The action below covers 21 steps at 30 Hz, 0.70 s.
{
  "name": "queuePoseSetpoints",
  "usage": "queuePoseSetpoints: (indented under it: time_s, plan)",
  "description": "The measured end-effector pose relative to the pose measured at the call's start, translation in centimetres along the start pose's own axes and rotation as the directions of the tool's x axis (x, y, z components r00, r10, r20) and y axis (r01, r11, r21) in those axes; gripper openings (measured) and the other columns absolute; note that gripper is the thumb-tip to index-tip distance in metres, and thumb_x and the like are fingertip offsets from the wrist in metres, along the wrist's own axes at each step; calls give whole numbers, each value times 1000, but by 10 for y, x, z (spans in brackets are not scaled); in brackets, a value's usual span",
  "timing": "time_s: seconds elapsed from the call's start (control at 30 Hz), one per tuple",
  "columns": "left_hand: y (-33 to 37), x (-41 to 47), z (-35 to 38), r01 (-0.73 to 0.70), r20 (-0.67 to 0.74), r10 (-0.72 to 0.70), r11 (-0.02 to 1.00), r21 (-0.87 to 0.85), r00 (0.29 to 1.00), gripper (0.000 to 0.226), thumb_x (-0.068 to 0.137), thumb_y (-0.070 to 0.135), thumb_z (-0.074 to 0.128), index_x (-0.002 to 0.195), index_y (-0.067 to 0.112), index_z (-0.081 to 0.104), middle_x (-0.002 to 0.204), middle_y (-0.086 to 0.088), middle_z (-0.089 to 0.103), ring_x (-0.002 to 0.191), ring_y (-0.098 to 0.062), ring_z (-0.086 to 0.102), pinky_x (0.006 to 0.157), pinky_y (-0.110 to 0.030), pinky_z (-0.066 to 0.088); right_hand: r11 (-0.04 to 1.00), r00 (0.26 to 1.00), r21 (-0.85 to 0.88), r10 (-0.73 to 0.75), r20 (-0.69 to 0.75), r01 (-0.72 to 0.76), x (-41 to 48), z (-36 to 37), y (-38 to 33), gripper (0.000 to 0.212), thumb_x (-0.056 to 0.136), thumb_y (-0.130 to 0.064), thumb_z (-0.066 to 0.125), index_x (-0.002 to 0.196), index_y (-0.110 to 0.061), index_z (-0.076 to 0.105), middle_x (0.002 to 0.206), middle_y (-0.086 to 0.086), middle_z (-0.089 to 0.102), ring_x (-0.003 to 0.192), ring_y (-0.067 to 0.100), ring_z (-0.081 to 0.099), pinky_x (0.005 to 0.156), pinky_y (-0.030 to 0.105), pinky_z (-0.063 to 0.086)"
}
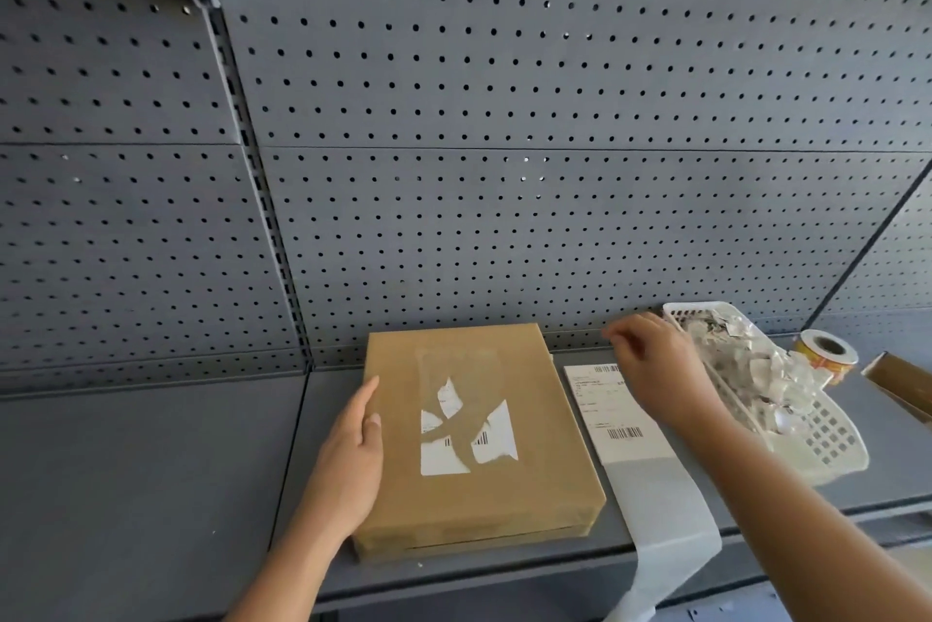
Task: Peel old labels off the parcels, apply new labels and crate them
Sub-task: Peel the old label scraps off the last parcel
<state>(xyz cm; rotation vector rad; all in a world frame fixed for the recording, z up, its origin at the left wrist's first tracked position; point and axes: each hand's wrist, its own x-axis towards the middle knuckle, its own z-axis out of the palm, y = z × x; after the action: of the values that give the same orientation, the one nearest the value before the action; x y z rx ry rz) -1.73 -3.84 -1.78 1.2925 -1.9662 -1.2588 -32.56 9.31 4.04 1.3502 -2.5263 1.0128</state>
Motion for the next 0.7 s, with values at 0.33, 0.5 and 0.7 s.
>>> queuePoseSetpoints:
  time_s: [0.33, 0.5, 0.7]
  plan:
    - [0, -1, -2, -11, -4, 10, 999, -36, 1000, 47, 110, 31, 27, 155, 45, 25, 163, 18, 24, 149, -7, 25, 119, -31, 23, 995, 936, 78, -87, 341, 64, -31, 58, -57, 23, 93, -10, 49, 92, -21, 69, 96, -11, 61, 85, 3, 55, 70, 7, 39]
    - [-4, -1, -2, -12, -9, 11, 999, -41, 1000, 48, 110, 30, 28, 156, 43, 25, 163, 18, 23, 149, -5, 23, 119, -28, 21, 996, 947, 48, -84, 310, 73, -37, 75, -58, 23, 96, -11, 49, 95, -21, 70, 93, -13, 57, 82, 10, 55, 73, 26, 43]
    - [-8, 0, -2, -10, -15, 9, 999, -45, 1000, 47, 110, 31, 28, 155, 46, 25, 162, 21, 23, 148, -3, 24, 117, -27, 22, 990, 977, -33, -132, 168, 139, -50, 87, -63, 21, 95, -11, 51, 88, -20, 69, 90, -7, 58, 79, 20, 59, 68, 37, 50]
